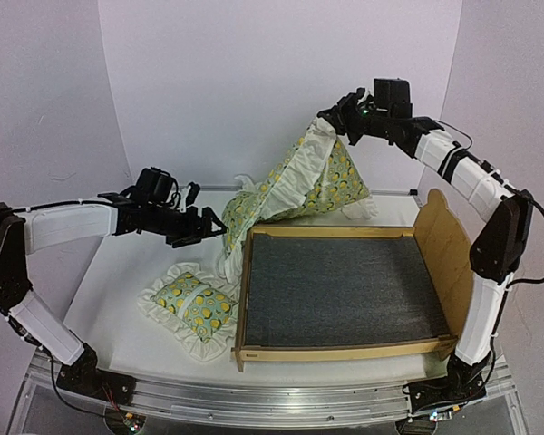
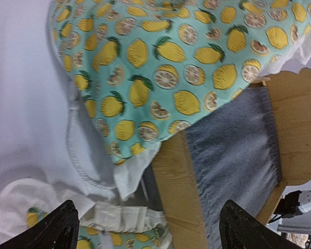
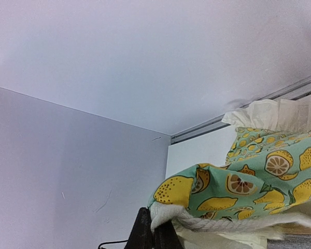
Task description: Set up the pet bed
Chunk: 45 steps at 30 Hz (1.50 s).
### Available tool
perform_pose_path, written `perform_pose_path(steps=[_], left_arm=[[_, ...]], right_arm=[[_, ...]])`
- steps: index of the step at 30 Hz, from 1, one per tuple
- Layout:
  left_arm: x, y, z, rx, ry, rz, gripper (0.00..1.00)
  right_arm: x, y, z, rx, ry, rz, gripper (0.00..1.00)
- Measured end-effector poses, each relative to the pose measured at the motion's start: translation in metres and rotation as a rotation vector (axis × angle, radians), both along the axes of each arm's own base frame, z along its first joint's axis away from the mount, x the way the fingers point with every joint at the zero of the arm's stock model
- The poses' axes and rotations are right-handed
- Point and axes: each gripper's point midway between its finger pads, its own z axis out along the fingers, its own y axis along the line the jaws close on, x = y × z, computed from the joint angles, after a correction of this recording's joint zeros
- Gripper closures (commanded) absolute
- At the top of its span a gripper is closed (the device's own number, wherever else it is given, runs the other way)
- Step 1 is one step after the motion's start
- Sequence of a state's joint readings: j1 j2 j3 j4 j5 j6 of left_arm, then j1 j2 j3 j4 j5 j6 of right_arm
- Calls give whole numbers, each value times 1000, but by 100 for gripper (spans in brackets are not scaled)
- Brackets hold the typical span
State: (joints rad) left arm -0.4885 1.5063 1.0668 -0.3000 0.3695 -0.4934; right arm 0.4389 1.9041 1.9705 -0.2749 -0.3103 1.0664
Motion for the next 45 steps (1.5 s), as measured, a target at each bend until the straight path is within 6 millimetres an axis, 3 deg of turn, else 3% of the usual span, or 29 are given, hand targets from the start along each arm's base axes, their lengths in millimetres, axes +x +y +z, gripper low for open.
perform_pose_path(steps=[3,8,18,21,25,28,30,34,37,39,42,45], left_arm=[[-1,-26,-3,-80,4,-51,22],[2,-39,-26,-158,43,-75,37],[7,-53,-81,-135,115,-91,33],[5,-55,-98,-117,146,-96,37],[3,-57,-112,-106,168,-105,65],[3,-57,-116,-97,162,-121,97],[4,-58,-112,-102,153,-126,100],[7,-54,-93,-90,108,-127,100],[14,-45,-55,-74,34,-120,100],[23,-41,-16,-71,-43,-113,100],[42,-36,57,-77,-185,-107,100],[57,-34,130,-90,-315,-105,100]], right_arm=[[0,0,8,4,-17,1,100],[0,0,13,3,-31,2,100],[0,1,13,-2,-36,5,100],[0,1,13,-2,-37,8,100],[0,1,13,-4,-38,8,100],[0,1,13,-6,-40,8,100],[1,-1,13,-7,-41,7,100],[6,-11,13,-8,-42,0,100],[15,-29,12,-19,-51,-19,100],[23,-48,11,-31,-57,-36,100],[33,-79,10,-37,-55,-54,100],[46,-121,10,-30,-43,-73,100]])
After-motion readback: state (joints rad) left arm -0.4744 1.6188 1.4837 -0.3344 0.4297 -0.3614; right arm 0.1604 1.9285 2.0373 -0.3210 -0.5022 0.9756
